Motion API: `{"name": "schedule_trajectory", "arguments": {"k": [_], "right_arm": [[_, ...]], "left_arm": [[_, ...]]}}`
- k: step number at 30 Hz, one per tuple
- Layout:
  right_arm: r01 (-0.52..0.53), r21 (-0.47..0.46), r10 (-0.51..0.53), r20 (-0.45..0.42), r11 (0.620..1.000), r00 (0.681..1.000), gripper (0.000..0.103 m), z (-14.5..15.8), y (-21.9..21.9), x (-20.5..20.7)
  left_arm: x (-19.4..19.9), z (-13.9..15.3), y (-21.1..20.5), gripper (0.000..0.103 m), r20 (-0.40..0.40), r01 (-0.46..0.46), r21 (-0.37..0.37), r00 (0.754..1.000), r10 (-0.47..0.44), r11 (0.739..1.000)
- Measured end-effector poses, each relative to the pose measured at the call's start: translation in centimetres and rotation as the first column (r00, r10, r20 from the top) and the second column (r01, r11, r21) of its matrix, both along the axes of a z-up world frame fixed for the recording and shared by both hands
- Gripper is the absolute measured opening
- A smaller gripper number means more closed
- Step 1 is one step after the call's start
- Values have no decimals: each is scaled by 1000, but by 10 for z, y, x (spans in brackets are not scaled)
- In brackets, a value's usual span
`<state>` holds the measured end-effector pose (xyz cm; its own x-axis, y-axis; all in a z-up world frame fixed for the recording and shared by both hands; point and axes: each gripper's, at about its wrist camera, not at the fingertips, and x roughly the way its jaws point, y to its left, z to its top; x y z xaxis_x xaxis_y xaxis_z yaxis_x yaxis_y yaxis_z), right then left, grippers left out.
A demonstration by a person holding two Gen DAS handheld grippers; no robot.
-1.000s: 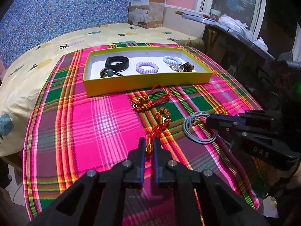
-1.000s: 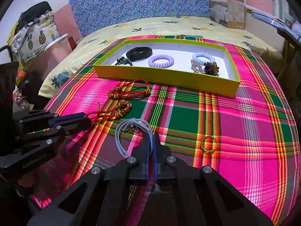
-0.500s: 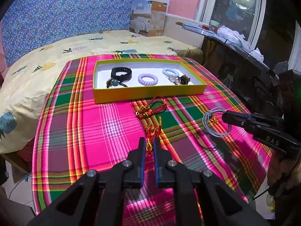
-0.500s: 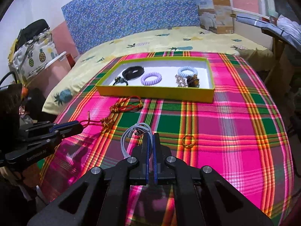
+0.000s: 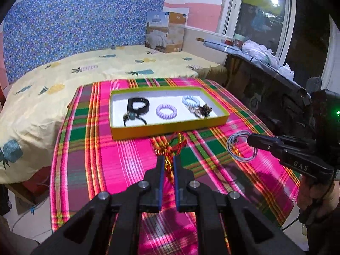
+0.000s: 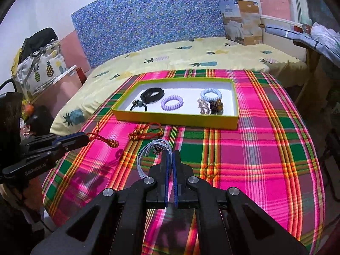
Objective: Organize jewelry
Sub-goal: 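Carry the red cord and grey bracelet over the white box with both tools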
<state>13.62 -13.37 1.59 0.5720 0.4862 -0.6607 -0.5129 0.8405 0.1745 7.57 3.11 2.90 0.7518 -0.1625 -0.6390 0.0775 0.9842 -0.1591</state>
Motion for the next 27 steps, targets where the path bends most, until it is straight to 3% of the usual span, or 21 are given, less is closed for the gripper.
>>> {"name": "schedule_trajectory", "arguments": {"k": [15,27], "right_arm": [[14,-2,-14,17,1000,1000,3,14,6,48],[21,-34,-21,17,999,1000,3,15,21,107]], "left_arm": [[59,33,23,8,46,-28,18,999,27,999],[113,19,35,8,3,-41,17,999,41,999]]}}
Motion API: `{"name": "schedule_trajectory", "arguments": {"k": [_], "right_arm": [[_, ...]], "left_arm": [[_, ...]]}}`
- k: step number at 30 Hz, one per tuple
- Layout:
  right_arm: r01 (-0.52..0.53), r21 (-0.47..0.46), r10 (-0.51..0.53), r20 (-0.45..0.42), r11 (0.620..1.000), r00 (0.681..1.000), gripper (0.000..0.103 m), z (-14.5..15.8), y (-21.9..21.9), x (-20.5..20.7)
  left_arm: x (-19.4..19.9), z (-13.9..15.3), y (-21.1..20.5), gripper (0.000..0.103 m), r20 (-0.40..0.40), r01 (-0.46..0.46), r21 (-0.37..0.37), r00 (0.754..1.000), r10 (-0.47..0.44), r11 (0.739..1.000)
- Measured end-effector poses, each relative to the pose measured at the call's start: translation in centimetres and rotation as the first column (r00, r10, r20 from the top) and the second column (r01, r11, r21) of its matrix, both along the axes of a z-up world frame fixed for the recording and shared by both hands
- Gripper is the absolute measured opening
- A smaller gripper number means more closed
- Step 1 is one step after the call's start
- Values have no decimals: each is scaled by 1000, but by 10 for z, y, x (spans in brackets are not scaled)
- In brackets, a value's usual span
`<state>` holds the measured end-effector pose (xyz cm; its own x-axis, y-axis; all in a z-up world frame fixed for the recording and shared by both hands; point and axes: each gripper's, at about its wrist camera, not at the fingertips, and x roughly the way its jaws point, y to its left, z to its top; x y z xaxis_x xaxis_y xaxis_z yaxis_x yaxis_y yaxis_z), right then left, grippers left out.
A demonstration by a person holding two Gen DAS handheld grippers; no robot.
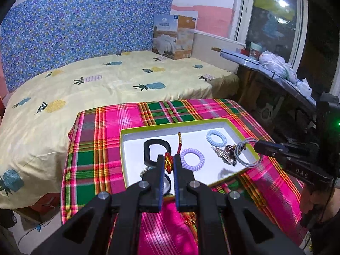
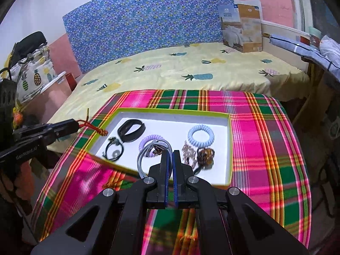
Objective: Organize jewelry
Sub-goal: 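Carry the red cord and grey bracelet over the white box with both tools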
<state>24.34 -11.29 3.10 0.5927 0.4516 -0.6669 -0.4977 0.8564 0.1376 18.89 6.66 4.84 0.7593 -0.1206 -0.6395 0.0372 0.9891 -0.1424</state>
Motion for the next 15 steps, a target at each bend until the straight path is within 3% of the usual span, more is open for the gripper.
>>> {"name": "schedule_trajectory", "arguments": {"k": [15], "right_arm": [[69,-23,-71,-94,997,993,3,-31,-9,77]], "left_arm": [[69,-19,3,8,-51,-2,4,999,2,1000]]}}
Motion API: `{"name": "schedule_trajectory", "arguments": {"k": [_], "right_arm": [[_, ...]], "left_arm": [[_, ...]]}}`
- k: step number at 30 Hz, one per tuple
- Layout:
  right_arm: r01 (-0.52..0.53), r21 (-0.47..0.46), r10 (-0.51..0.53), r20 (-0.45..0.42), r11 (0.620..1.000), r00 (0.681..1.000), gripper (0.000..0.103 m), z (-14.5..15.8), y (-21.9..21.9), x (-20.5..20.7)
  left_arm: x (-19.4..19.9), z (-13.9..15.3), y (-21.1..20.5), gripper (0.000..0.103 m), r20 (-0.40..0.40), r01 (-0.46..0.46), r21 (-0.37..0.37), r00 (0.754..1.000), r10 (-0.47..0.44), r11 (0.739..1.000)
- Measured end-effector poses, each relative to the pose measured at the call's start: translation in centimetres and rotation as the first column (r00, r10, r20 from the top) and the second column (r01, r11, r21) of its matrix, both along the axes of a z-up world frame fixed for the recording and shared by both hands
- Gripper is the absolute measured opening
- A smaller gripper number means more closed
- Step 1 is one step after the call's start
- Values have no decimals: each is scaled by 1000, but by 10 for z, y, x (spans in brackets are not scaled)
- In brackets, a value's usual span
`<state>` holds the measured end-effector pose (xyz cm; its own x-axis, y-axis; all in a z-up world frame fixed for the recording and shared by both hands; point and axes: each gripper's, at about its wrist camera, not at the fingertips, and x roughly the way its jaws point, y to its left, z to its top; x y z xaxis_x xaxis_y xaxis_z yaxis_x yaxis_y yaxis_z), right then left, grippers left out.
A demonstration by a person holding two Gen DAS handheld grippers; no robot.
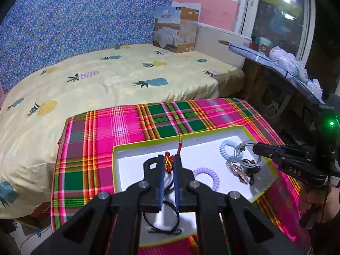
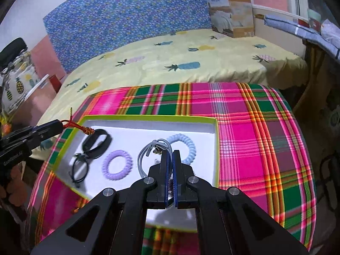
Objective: Organize jewelry
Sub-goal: 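Carry the red cord and grey bracelet over the white box with both tools, then open both tools to drop the red cord and grey bracelet in the box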
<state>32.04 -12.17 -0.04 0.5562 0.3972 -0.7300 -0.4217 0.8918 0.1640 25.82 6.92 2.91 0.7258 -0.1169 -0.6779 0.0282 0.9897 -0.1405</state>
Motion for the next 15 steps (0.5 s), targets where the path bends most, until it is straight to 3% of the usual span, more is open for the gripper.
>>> {"name": "schedule_trajectory", "arguments": {"k": [15], "right_arm": [[32,-56,-36,-73,998,997,3,-30,-3,26]], "left_arm": [[2,-25,29,8,-53,-88,12,995,88,996]]}}
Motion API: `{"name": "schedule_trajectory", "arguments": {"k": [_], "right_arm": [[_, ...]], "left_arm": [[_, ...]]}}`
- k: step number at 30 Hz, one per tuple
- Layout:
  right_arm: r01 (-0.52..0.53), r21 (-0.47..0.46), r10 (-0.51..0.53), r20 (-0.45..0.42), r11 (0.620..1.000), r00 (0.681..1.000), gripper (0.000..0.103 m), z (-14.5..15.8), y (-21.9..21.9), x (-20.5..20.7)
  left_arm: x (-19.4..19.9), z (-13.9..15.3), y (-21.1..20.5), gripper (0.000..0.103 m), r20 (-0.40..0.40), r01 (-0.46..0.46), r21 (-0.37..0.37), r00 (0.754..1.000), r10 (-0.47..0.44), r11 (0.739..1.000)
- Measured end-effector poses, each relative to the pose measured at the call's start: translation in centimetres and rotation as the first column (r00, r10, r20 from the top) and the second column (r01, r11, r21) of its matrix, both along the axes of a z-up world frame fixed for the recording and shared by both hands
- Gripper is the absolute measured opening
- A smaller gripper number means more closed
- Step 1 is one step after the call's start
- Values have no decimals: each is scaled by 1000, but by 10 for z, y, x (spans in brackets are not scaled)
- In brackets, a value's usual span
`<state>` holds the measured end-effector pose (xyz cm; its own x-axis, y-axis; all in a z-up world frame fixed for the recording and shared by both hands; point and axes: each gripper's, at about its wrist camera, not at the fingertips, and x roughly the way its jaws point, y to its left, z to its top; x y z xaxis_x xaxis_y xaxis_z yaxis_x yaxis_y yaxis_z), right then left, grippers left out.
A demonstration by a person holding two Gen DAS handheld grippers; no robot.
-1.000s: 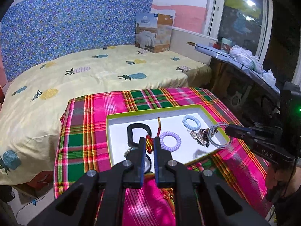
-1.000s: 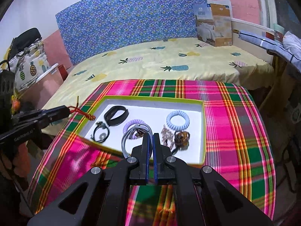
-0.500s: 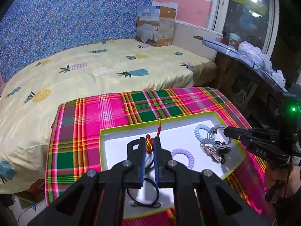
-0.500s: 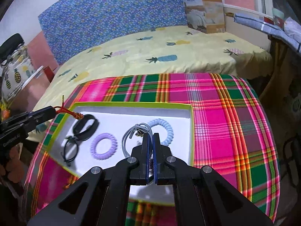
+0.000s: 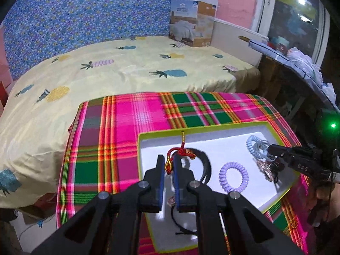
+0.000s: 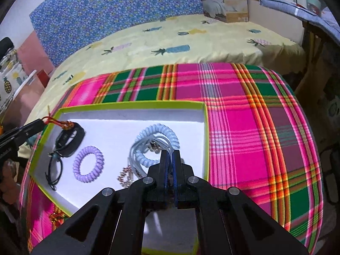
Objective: Organize jewelry
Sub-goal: 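Open both tools to drop the red cord and grey bracelet in the box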
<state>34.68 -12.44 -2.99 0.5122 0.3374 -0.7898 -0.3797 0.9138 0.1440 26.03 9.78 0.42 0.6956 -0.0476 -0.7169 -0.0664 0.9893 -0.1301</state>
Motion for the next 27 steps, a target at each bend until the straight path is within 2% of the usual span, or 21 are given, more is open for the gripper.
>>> {"name": "schedule_trajectory", "arguments": {"k": [2,6,9,14,16,17,27], "right_arm": [[0,-2,0,2,1000,1000,7,1,0,-1],[-10,-12,10,20,1000,1000,27,5,1,-8],[-23,-7,23,28,1000,999,33,9,2,-15],[-35,-10,36,50,999,998,33,16,3,-25],[-39,-4,39,59,999,998,33,20,2,-29],[-40,-2,40,61,999,997,33,21,2,-31],[-57,45,52,103,997,993,33,41,-9,-73]], "left_arm": [[-2,-3,0,8,-8,-5,3,1000,5,1000],[-6,-7,-2,9,-19,-6,1,1000,6,1000],[-10,-6,-5,9,-16,-5,11,1000,5,1000],[-16,-3,-10,12,-7,6,36,1000,-5,999],[-20,-1,-10,24,-2,8,34,1000,-8,999],[-22,0,-10,25,2,7,33,1000,-7,999],[-68,15,-22,26,51,34,33,998,-35,999]]}}
